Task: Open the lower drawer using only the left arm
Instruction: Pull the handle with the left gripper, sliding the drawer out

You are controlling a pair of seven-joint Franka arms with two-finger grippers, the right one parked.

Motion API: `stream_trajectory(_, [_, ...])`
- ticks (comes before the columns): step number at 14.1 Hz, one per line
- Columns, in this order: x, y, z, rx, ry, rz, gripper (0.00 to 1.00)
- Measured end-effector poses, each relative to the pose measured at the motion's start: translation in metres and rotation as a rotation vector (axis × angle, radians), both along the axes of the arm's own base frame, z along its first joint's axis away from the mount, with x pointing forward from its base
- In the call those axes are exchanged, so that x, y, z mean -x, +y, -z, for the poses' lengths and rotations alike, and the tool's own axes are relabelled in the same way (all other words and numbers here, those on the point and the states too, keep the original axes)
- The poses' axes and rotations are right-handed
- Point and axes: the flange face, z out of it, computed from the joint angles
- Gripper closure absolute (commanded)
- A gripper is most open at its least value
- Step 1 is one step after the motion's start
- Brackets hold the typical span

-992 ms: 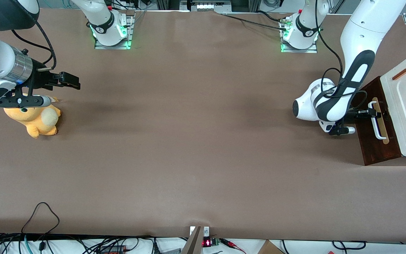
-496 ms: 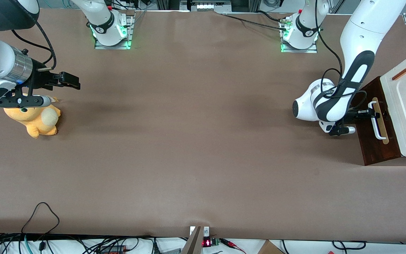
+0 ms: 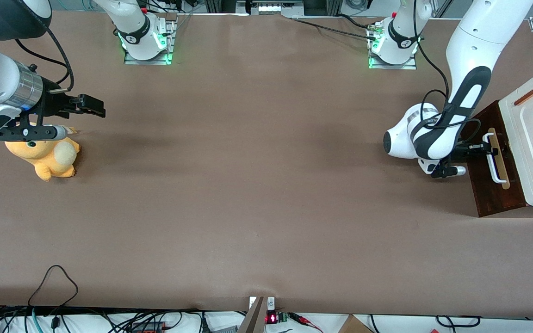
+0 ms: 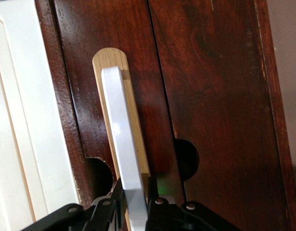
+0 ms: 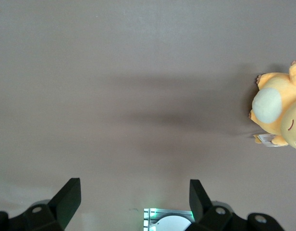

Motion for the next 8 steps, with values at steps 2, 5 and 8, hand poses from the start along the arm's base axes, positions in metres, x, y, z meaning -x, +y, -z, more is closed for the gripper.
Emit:
stream_trajectory(2, [0.001,-0.007,0.001,0.001,0.002,0.010,1.00])
stream_trajectory(5, [0.002,-0.029,0.001,0.005,-0.001,0.036,1.00])
stream_trajectory(8, [0.004,-0.053,0.001,0.021,-0.003,0.060,1.00])
